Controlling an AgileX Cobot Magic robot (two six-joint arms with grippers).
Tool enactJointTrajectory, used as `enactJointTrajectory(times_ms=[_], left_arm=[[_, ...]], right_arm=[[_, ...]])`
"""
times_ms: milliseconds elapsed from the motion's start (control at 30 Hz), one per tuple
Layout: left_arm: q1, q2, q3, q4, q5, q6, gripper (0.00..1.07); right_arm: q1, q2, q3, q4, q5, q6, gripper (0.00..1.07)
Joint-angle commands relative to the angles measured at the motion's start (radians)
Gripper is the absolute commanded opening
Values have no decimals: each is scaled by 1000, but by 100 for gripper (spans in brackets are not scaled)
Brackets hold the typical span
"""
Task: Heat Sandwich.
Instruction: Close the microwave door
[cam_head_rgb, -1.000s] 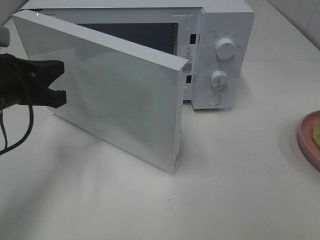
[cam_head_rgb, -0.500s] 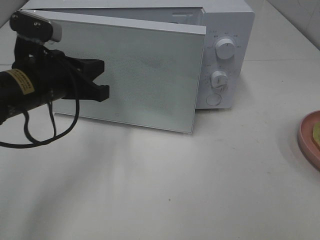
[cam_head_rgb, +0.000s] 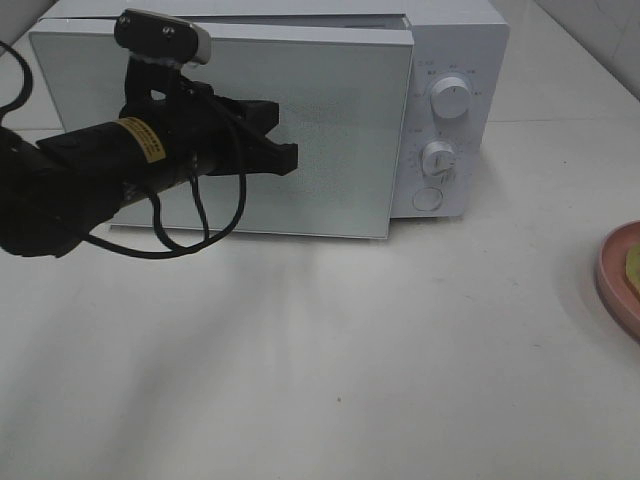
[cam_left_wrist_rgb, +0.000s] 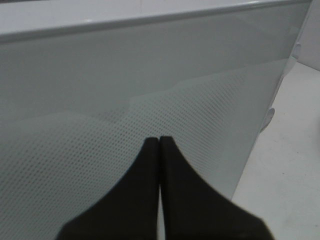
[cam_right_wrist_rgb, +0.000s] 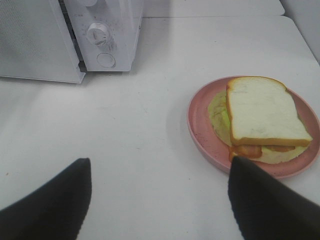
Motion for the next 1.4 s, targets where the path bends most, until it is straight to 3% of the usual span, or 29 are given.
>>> enactJointTrajectory(times_ms=[33, 667, 800, 1400], left_arm=[[-14, 19, -41, -14, 12, 0, 0], [-32, 175, -295, -33, 93, 0, 0], [-28, 224, -391, -59, 178, 2, 0], [-31, 222, -396, -37, 173, 0, 0]], right_arm=[[-5, -29, 0, 1, -3, 1, 74], [-5, -29, 0, 1, -3, 1, 74], [-5, -29, 0, 1, -3, 1, 74], [-5, -29, 0, 1, -3, 1, 74]])
